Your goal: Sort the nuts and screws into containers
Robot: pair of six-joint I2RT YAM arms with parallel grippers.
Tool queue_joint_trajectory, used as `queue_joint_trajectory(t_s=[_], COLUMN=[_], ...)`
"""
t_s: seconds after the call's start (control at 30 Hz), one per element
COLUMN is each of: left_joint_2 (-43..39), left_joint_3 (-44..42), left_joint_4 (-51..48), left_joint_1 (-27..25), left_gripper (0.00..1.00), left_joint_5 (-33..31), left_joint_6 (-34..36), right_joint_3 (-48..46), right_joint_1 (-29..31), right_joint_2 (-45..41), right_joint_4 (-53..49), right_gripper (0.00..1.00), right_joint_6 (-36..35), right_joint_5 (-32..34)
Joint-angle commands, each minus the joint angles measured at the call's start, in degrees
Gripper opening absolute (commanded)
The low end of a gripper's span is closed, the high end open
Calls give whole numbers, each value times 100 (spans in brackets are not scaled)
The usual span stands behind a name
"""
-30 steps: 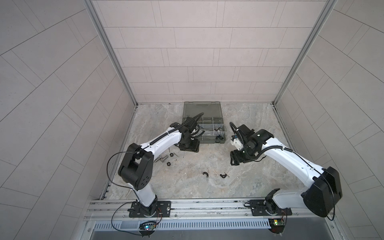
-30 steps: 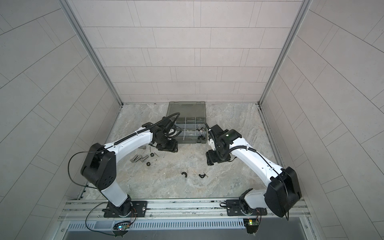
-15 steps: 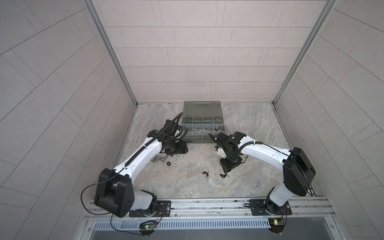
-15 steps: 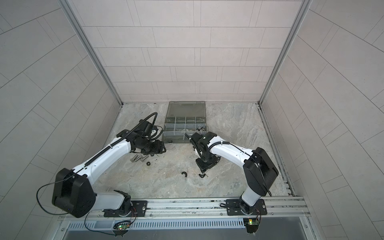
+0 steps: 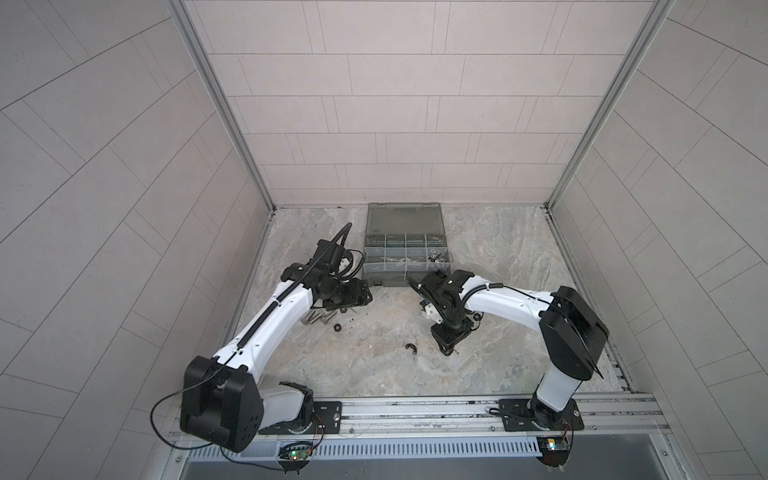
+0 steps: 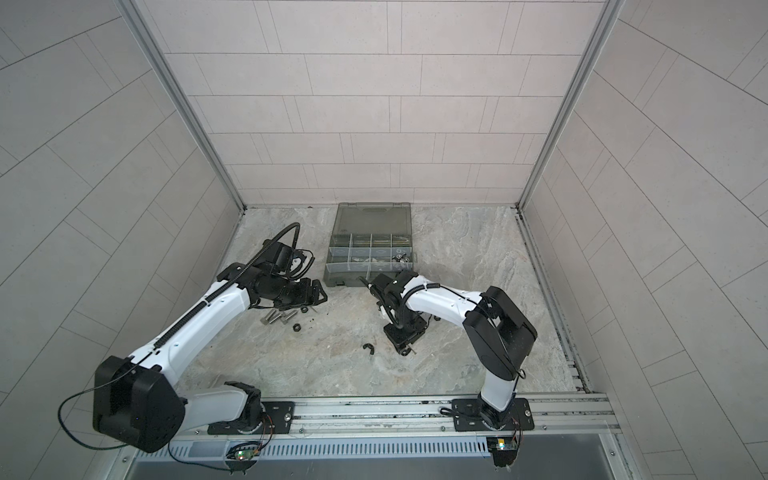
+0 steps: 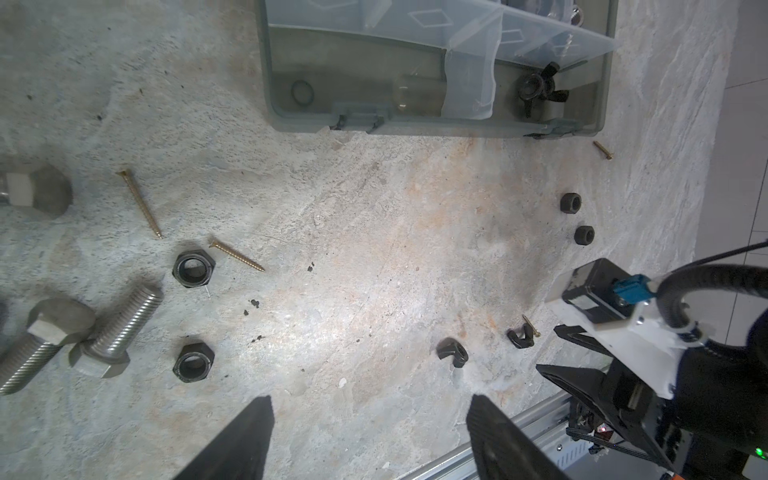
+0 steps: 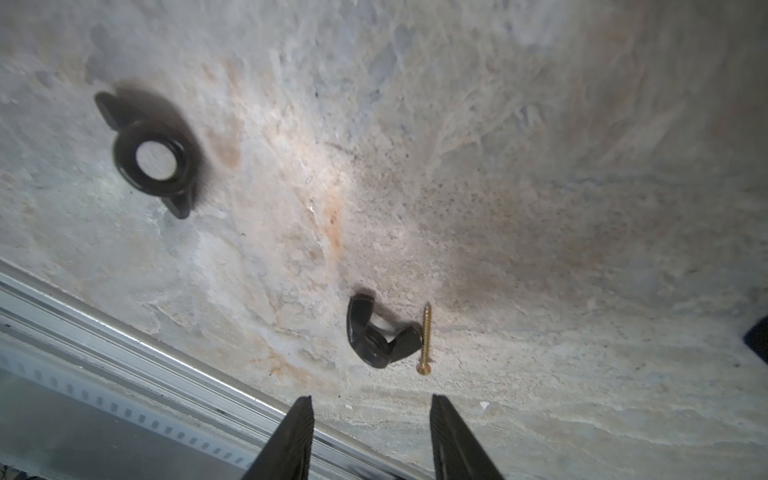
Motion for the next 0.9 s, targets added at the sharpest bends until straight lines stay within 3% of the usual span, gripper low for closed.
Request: queue_joint_trajectory(t_s=[0.0,0.87], left_joint_2=[-143,-326], left_joint_3=[-21,-156], left_joint_4=[-139,-352], left_joint_1=[71,289], left_gripper=[80,80], left_joint_5=[78,201], left_joint_6=[14,241], right_joint_3=[-25,-257], right_joint_1=[96,279], right_joint_2=[114,445], right_joint_4=[19,464], right_gripper=[47,38], right_joint_6=[-42,134], right_joint_5=[76,237])
